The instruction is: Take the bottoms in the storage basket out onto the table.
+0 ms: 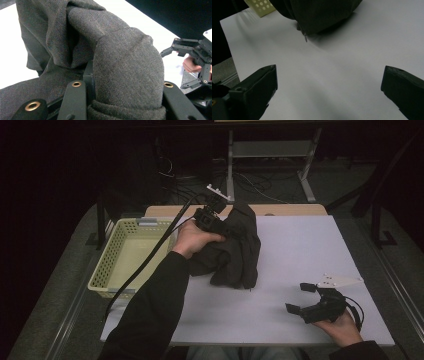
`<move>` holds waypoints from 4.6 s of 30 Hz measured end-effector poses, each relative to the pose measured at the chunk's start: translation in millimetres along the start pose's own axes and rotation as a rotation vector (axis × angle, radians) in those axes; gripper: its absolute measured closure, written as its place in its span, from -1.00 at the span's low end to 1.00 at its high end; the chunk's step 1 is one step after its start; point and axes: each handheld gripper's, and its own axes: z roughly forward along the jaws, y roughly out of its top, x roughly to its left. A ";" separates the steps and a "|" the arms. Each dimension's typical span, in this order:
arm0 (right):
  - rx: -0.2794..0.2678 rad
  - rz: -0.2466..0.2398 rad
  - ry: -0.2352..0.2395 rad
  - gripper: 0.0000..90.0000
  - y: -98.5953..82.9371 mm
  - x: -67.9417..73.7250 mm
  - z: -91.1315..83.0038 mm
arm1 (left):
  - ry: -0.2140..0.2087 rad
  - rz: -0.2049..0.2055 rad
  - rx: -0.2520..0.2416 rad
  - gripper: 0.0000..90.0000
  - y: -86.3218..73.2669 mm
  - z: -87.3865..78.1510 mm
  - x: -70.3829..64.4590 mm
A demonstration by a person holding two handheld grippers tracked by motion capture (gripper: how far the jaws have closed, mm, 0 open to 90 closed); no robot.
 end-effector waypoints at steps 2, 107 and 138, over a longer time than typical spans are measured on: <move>0.000 0.002 0.000 -1.00 0.1 0.4 -0.1 | -0.010 0.014 0.009 0.29 -0.1 3.6 -1.4; -0.009 0.008 -0.004 -0.99 -0.4 -0.8 -3.7 | 0.027 0.190 -0.130 -1.00 -34.4 32.9 -57.5; -0.010 0.014 -0.004 -0.99 -0.5 -0.6 -2.6 | 0.083 0.093 -0.199 -1.00 -96.1 -8.0 -35.5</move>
